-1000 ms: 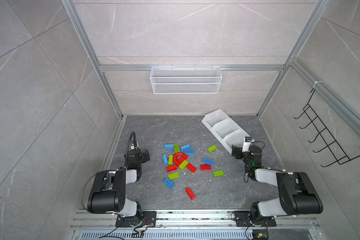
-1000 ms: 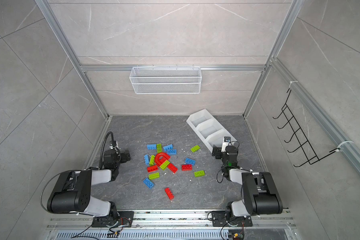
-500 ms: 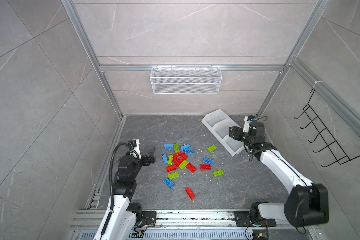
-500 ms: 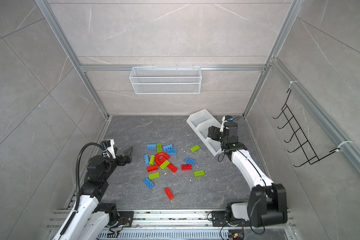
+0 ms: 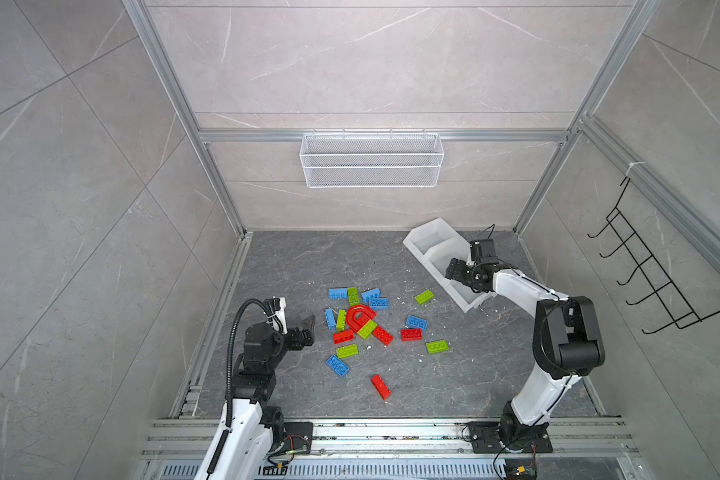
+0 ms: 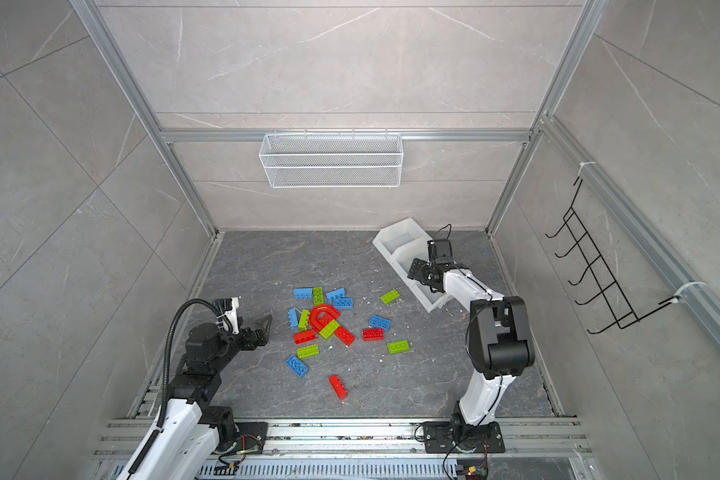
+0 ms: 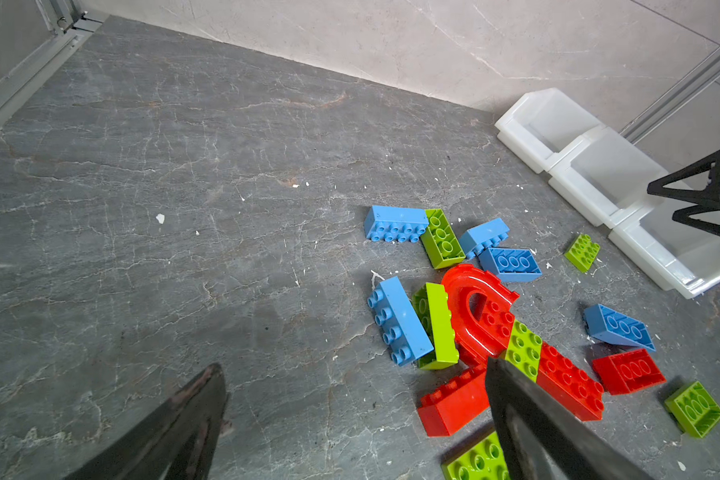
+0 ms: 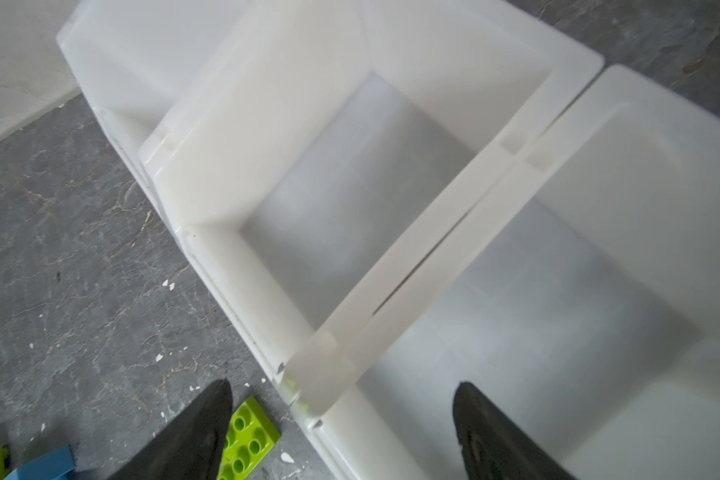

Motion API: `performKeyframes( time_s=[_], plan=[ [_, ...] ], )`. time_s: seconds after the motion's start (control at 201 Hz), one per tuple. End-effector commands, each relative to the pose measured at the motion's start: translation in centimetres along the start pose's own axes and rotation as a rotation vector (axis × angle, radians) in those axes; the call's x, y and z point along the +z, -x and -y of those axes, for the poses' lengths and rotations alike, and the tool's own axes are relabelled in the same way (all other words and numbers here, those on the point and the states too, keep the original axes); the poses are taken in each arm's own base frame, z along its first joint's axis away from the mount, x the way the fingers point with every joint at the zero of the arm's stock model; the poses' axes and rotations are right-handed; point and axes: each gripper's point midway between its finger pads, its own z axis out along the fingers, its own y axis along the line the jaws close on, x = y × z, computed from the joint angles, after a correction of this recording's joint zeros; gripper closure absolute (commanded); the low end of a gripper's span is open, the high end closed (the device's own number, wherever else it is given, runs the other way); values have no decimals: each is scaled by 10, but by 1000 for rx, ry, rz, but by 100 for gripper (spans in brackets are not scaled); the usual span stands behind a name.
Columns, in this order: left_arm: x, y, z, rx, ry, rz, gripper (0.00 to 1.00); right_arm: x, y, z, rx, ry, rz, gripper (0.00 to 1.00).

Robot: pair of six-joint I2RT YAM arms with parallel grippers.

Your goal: Sort the legos into containers by color

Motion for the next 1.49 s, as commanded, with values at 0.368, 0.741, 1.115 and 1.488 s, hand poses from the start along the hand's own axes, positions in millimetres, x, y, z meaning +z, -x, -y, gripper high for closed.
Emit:
performKeyframes(
  time_s=[0.368, 0.741, 1.115, 1.488],
  plan=[
    [-4, 14, 3, 20, -6, 62, 0, 50, 15, 13, -51, -155, -91, 23],
    [-9, 15, -2, 12, 21, 87, 0, 53, 24, -8, -145, -145, -85, 54],
    [-11, 16, -2, 14, 22, 98, 0, 57, 19, -49, -249, -111, -100, 76],
    [-15, 16, -3, 12, 28, 119, 0, 25, -3, -57, -300, -72, -94, 85]
  ],
)
